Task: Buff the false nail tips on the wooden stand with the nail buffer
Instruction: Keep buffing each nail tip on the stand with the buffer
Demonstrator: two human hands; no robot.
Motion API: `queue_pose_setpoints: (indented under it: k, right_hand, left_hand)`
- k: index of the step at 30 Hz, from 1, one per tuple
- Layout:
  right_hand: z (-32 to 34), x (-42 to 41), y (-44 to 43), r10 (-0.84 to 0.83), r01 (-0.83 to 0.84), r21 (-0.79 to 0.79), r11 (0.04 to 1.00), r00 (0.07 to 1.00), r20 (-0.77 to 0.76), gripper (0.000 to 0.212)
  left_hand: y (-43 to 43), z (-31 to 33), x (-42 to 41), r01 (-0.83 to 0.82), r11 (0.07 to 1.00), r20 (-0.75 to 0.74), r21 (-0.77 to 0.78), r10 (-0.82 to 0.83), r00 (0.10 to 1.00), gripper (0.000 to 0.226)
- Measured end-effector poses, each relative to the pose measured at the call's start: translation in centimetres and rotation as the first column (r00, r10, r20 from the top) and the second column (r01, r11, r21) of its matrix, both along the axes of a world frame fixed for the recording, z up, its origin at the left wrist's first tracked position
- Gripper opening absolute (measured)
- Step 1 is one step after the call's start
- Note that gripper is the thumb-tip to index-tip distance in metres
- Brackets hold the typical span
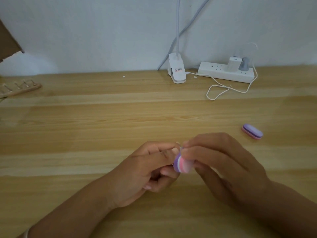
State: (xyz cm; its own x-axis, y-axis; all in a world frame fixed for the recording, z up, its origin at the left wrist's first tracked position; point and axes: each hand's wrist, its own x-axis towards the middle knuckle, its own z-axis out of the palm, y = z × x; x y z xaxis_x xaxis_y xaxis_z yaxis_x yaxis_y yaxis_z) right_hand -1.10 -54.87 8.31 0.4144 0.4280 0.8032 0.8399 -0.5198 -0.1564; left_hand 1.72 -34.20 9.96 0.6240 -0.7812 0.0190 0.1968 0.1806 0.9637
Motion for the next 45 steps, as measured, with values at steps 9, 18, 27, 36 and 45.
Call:
queue_pose_setpoints:
  k: [9, 18, 27, 36, 45]
  right_hand:
    - [0.8, 0.8, -0.8, -0.172, 0.177, 0.058, 0.982, 0.982, -0.077, 0.027]
    - [-0.1, 0.8, -0.1, -0.111, 0.110, -0.014, 0.994, 0.988, -0.112, 0.025]
    - [-0.2, 0.6, 0.4, -0.082, 0.081, -0.018, 0.997, 0.990, -0.112, 0.025]
    - [-0.2, 0.8, -0.2, -0.078, 0.076, -0.025, 0.997, 0.992, -0.103, 0.025]
    - [0.2, 0.9, -0.7, -0.080, 0.080, -0.001, 0.997, 0.994, -0.067, 0.026]
  left_hand:
    - [-0.1, -0.1, 0.2, -0.330, 0.943, 0.322, 0.042, 0.300, 0.898, 0.020]
    - [-0.5, -0.7, 0.2, -0.582, 0.813, 0.746, 0.017, 0.377, 0.549, 0.008]
    - [-0.5, -0.9, 0.1, -0.635, 0.772, 0.804, 0.026, 0.361, 0.472, 0.017]
    - [-0.6, -0.7, 0.1, -0.613, 0.790, 0.765, 0.024, 0.380, 0.520, 0.009]
    - [-0.7, -0.4, 0.1, -0.535, 0.845, 0.589, 0.016, 0.424, 0.688, 0.011]
